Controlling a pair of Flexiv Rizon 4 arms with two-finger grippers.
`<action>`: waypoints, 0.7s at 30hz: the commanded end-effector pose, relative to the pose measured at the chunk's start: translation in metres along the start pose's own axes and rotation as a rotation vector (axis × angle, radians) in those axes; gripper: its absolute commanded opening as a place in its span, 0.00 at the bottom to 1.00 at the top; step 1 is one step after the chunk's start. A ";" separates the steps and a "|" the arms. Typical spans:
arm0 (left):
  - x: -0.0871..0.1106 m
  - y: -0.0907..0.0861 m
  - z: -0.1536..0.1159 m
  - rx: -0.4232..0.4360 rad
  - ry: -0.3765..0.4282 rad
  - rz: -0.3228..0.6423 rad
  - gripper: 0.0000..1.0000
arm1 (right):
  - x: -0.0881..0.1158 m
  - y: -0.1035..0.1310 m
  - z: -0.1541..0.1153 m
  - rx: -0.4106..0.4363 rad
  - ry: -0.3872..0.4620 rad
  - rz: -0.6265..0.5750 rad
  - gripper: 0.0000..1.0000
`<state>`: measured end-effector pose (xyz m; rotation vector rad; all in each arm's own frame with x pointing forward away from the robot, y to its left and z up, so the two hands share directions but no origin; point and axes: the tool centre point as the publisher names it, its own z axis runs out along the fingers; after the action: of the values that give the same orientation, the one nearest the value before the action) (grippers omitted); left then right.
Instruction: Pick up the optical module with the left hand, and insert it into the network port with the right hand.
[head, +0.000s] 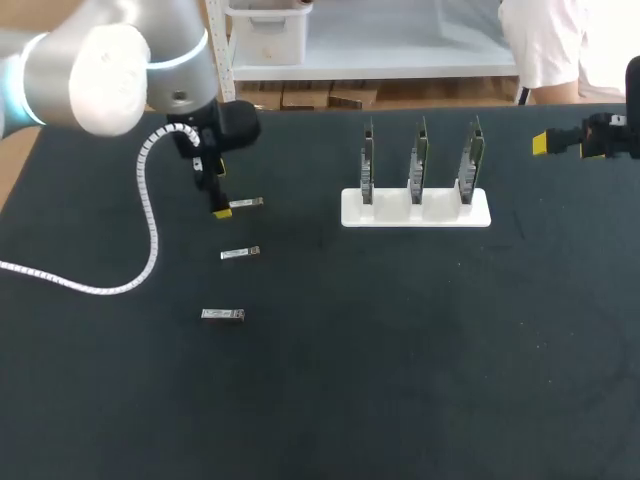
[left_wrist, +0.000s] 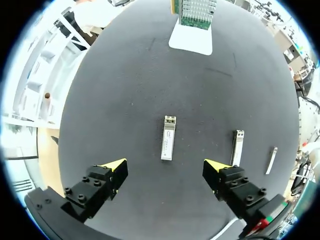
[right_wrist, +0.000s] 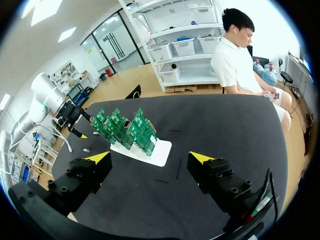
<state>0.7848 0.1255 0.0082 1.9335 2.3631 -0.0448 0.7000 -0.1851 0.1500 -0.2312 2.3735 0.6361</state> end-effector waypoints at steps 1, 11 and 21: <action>-0.007 0.012 0.003 0.036 0.022 -0.003 1.00 | 0.000 0.000 0.000 0.000 0.000 0.000 1.00; -0.009 0.008 0.011 0.090 0.018 -0.018 1.00 | 0.000 0.000 0.000 0.000 0.000 0.000 1.00; -0.007 0.002 0.016 0.093 0.020 -0.007 1.00 | 0.000 0.000 0.000 0.000 0.000 0.000 1.00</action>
<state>0.7885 0.1175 -0.0057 1.9702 2.4250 -0.1347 0.7000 -0.1851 0.1500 -0.2313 2.3735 0.6361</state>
